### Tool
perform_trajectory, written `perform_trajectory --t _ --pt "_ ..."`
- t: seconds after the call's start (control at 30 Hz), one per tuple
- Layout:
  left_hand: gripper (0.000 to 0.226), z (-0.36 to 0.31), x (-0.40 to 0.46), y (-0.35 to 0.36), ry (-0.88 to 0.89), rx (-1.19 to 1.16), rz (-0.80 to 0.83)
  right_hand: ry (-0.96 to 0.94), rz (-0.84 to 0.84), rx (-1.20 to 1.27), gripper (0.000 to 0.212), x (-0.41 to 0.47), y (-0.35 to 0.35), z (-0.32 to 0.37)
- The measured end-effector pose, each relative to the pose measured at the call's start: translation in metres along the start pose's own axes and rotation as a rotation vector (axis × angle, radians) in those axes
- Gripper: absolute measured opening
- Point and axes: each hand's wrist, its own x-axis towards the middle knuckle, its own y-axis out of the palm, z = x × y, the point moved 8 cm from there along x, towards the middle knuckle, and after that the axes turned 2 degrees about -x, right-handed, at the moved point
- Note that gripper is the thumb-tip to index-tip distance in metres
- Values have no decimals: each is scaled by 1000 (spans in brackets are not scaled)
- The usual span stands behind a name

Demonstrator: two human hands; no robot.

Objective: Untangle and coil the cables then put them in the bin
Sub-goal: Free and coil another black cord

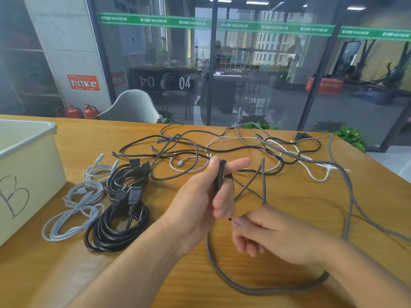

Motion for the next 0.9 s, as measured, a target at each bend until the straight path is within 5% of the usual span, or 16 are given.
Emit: perform_trajectory --t 0.3,0.6,0.9 --pt "56 14 -3 5 -160 54 82 101 -86 -83 45 -1 -47 -40" --pt "56 12 -4 3 -179 73 82 204 -258 -243 68 -18 -84 -61" --pt "57 15 -7 5 -234 111 156 283 -323 -403 58 -18 -90 -68"
